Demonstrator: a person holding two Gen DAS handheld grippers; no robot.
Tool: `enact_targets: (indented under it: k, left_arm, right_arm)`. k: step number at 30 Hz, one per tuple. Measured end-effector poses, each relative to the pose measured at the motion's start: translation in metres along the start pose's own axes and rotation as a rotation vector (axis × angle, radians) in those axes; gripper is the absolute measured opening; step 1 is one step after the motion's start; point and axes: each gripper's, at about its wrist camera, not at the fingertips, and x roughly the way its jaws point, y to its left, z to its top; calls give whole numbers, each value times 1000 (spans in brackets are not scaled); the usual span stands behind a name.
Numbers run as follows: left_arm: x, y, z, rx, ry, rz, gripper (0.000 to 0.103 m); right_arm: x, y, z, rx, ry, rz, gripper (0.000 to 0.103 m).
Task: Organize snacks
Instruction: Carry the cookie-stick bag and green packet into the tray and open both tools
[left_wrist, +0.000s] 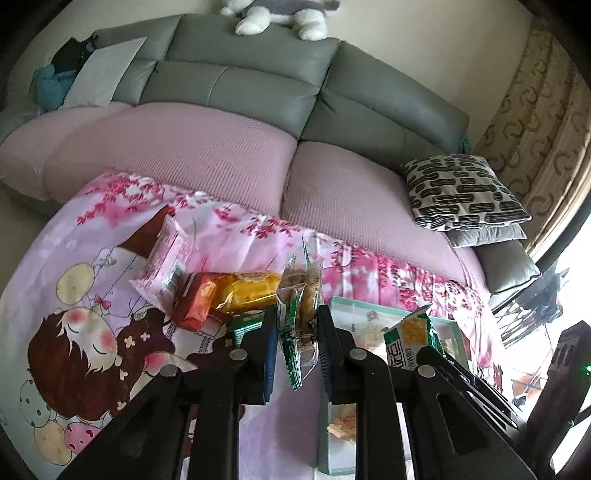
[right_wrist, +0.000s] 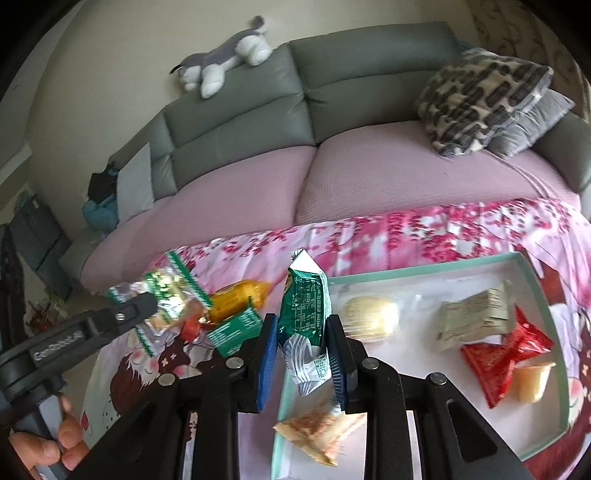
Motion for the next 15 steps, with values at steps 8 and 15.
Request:
enact_targets:
  k: [8,15]
  left_arm:
    - [-1,-45,-4,106,9,-48,21]
    - [11,-95,-23,233,60,-112,21]
  right_arm:
    - [-31,-45,8,89,-65,-99,28]
    - [-56,-79,9,149,-100,-170,27]
